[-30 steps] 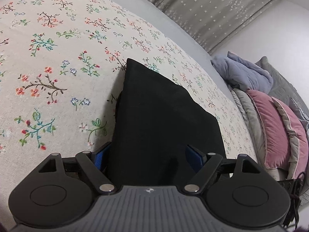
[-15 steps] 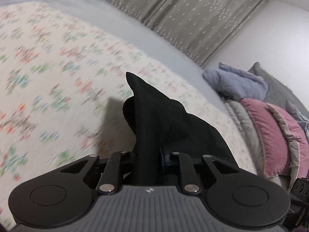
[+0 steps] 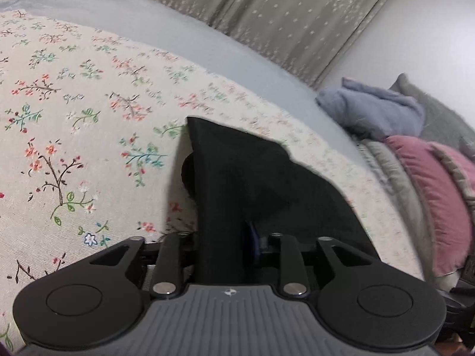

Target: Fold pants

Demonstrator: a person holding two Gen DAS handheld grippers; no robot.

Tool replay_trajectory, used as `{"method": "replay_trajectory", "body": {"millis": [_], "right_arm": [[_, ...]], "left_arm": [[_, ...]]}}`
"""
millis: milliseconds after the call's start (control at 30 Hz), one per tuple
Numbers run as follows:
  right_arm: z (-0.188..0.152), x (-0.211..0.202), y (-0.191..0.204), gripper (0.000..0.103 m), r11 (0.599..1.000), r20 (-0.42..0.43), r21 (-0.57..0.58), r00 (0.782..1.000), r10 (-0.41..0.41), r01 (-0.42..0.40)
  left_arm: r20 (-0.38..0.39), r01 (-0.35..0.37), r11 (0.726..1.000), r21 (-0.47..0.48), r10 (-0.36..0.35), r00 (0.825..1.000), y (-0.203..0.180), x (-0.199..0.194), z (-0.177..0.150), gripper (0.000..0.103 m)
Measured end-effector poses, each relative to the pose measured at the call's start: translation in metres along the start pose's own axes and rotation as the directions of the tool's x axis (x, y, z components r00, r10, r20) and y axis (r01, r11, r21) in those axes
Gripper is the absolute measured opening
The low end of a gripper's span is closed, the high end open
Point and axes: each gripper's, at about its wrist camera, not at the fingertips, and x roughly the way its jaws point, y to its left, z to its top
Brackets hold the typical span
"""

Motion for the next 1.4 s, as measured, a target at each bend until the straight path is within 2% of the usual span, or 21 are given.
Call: {"method": "replay_trajectory", "body": {"millis": [100, 133, 233, 333, 400, 467, 533, 600, 700, 733, 800, 867, 1000, 1100, 1167, 1267, 1400], "right_arm": [[-0.003, 0.002, -0.014, 0.037, 1.000, -0.011, 0.028, 1.000, -0.003, 0.004], [-0.003, 0.000, -0.017, 0.038, 0.999, -0.011, 0.038, 1.000, -0.004, 0.005], [-0.004, -0.006, -0.020, 0.045, 0.998, -0.007, 0.058, 0.999, -0.038, 0.039], [-0.003, -0.018, -0.013, 0.046, 0.995, 0.015, 0.031, 0.995, -0.099, 0.098], [0.001, -0.028, -0.006, 0.046, 0.991, 0.061, 0.011, 0.990, -0.130, 0.130], [0.002, -0.035, -0.001, 0.046, 0.992, 0.106, 0.019, 0.986, -0.127, 0.126], [0.003, -0.039, 0.006, 0.046, 0.995, 0.132, 0.017, 0.986, -0.100, 0.099], [-0.001, -0.033, 0.018, 0.046, 0.998, 0.119, -0.001, 0.991, -0.063, 0.063], [-0.012, -0.019, 0.028, 0.046, 0.998, 0.084, -0.032, 0.995, -0.052, 0.055], [-0.016, -0.014, 0.029, 0.046, 0.998, 0.071, -0.035, 0.996, -0.054, 0.057], [-0.024, -0.004, 0.027, 0.043, 0.997, 0.045, -0.040, 0.997, -0.064, 0.066], [-0.028, 0.002, 0.026, 0.043, 0.995, 0.036, -0.058, 0.997, -0.075, 0.077], [-0.027, 0.007, 0.032, 0.043, 0.986, 0.036, -0.112, 0.992, -0.123, 0.126], [-0.025, -0.002, 0.039, 0.045, 0.979, 0.043, -0.099, 0.984, -0.174, 0.178], [-0.024, -0.018, 0.045, 0.046, 0.974, 0.086, -0.102, 0.977, -0.195, 0.204], [-0.018, -0.049, 0.056, 0.046, 0.976, 0.163, -0.104, 0.971, -0.174, 0.193], [-0.016, -0.098, 0.078, 0.054, 0.975, 0.234, -0.130, 0.961, -0.148, 0.181]], "left_arm": [[-0.001, 0.002, 1.000, 0.017, -0.002, 1.000, 0.003, -0.001, -0.002, 0.054], [0.000, -0.005, 1.000, 0.015, 0.005, 1.000, 0.004, -0.002, -0.001, 0.059], [0.012, -0.045, 0.999, -0.016, 0.045, 0.999, 0.006, -0.014, 0.004, 0.060], [0.075, -0.077, 0.997, 0.019, 0.075, 0.994, -0.009, -0.035, 0.009, 0.060], [0.133, -0.111, 0.989, 0.099, 0.098, 0.986, -0.028, -0.050, 0.011, 0.060], [0.170, -0.110, 0.977, 0.184, 0.078, 0.982, -0.044, -0.058, 0.006, 0.060], [0.166, -0.094, 0.961, 0.259, 0.052, 0.985, -0.058, -0.057, -0.003, 0.060], [0.138, -0.091, 0.941, 0.326, 0.048, 0.989, -0.067, -0.048, -0.015, 0.060], [0.087, -0.134, 0.918, 0.374, 0.109, 0.990, -0.068, -0.024, -0.030, 0.060], [0.073, -0.159, 0.910, 0.382, 0.142, 0.987, -0.064, -0.016, -0.033, 0.055], [0.077, -0.195, 0.893, 0.405, 0.180, 0.981, -0.059, -0.009, -0.037, 0.048], [0.079, -0.207, 0.881, 0.425, 0.192, 0.978, -0.058, -0.008, -0.039, 0.048], [0.082, -0.221, 0.879, 0.422, 0.205, 0.975, -0.058, -0.006, -0.040, 0.047], [0.074, -0.201, 0.913, 0.356, 0.187, 0.980, -0.056, -0.015, -0.035, 0.047], [0.083, -0.211, 0.925, 0.317, 0.195, 0.977, -0.058, -0.026, -0.029, 0.048], [0.154, -0.241, 0.919, 0.311, 0.202, 0.967, -0.070, -0.054, -0.025, 0.048], [0.256, -0.288, 0.913, 0.291, 0.215, 0.942, -0.091, -0.105, -0.025, 0.051]]}}
